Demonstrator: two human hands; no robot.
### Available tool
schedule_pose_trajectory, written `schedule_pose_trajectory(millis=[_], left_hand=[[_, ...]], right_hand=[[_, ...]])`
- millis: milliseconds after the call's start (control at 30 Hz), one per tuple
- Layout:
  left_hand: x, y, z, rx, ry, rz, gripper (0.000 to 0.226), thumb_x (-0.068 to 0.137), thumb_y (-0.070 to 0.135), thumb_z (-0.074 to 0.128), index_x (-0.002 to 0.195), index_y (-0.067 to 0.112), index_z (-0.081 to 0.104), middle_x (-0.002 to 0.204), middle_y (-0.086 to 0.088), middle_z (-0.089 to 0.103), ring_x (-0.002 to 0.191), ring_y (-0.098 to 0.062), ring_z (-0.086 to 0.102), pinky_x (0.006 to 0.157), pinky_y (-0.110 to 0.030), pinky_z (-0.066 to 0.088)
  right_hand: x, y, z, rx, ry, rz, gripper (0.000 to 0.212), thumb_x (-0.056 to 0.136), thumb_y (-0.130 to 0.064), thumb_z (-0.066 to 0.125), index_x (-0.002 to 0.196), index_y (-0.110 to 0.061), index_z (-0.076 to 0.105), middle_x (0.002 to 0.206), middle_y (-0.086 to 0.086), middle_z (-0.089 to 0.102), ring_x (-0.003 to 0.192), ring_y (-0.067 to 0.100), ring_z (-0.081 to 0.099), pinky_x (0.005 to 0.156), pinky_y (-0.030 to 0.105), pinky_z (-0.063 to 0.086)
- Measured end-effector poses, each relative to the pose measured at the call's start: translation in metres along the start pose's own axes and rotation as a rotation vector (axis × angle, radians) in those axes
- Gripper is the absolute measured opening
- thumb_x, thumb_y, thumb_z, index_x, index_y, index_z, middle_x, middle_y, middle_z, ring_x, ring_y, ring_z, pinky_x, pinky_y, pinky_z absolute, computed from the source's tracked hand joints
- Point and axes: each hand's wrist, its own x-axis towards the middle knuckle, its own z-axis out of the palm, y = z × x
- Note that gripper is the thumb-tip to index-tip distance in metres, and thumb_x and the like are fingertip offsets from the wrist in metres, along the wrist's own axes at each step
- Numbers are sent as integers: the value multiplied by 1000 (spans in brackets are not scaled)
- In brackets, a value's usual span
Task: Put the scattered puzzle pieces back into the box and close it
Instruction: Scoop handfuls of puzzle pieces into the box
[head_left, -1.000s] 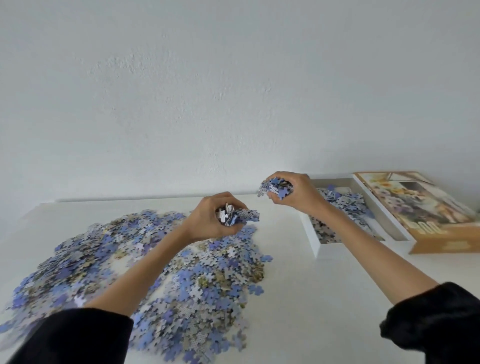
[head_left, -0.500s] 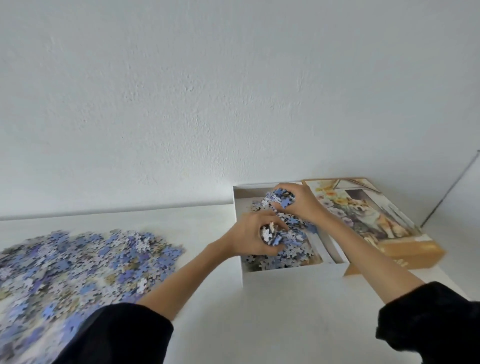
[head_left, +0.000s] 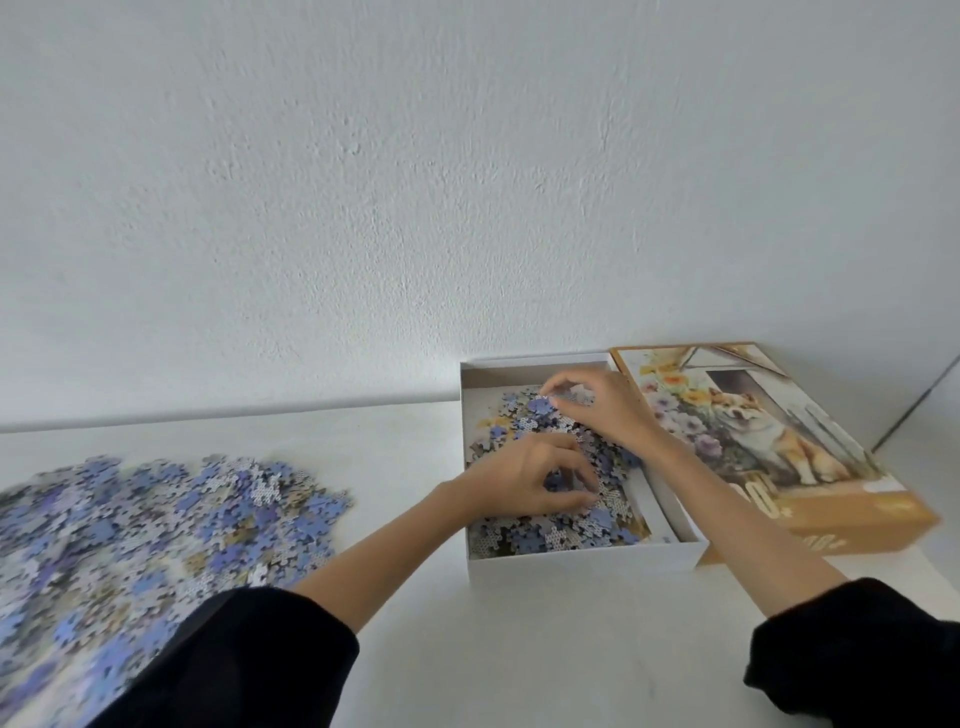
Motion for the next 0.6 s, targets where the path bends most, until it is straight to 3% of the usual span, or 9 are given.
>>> schedule_pose_trajectory(millis=[100,267,367,600], left_hand=[[4,4,1,24,78,49,17,88,25,62,89,10,71,84,-1,65,74,-11,58,69,-31,48],[-6,10,-9,-26,200,98,22,90,29,58,88,11,71,82,1,68,72,-7,61,67,-25,50],[-20,6,-27,-56,253,73,24,89,32,56,88,12,71,83,1,69,73,-7,63,68,-31,52],[-78,-6,-67,-159,421,-67,29,87,39,54,86,15,72,79,8,69,73,-5,64,65,-20,51]], right_hand=[[-1,2,0,-1,9,29,12,85,-14,63,93,-18,71,93,-10,68,84,-7,57,74,-1,36],[-2,2,-2,-11,32,88,14,86,-24,59,88,-34,68,93,-17,68,89,-6,57,76,15,39],[-5,-10,-4,16,23,64,13,88,-22,59,91,-31,67,94,-16,68,89,-7,56,77,10,36],[-3,-58,11,91,64,-52,14,85,-7,61,94,-14,70,89,-11,65,85,-17,52,75,-2,34]])
